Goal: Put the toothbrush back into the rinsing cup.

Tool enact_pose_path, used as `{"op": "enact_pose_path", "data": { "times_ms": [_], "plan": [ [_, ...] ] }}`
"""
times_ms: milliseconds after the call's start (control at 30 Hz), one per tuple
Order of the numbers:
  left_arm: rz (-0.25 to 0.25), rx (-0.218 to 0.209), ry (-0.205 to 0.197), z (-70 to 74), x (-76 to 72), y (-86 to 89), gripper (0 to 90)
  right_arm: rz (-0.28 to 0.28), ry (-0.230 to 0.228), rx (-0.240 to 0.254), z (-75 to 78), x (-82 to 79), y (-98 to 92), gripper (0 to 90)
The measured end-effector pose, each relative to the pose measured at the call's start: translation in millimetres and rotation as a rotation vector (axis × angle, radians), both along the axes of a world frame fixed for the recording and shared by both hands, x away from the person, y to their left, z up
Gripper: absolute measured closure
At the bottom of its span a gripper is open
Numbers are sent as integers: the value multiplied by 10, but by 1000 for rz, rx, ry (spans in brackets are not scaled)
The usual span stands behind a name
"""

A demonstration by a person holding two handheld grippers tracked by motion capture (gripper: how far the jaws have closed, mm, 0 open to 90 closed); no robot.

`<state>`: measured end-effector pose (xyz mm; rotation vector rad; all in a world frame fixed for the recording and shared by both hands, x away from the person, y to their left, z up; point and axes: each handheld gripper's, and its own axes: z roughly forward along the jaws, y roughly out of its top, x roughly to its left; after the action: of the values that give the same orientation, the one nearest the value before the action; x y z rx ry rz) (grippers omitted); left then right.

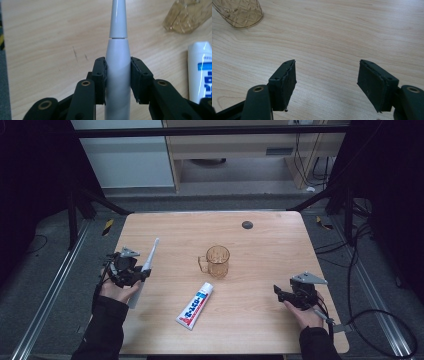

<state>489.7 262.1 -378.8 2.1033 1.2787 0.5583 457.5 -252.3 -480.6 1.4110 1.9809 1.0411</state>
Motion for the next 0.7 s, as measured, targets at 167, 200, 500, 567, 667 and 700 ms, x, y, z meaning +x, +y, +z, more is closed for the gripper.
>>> {"op": "enact_pose_path", "data": {
  "times_ms": [167,200,500,567,667,700],
  "plan": [
    [55,-20,-109,62,-45,9,669,-6,-23,-2,2,-2,0,275],
    [67,-28,-130,76,-54,9,669,-6,-25,1,3,-2,1,273],
    [115,-67,-262,199,11,-107,669,-18,-47,4,1,-9,6,217],
    [121,-84,-286,237,39,-150,670,-21,-52,4,2,-11,4,198],
    [124,-117,-316,303,81,-215,669,-28,-59,7,7,-11,2,178],
    [126,-122,-325,322,91,-243,669,-28,-59,6,8,-10,1,175]
  ]
}}
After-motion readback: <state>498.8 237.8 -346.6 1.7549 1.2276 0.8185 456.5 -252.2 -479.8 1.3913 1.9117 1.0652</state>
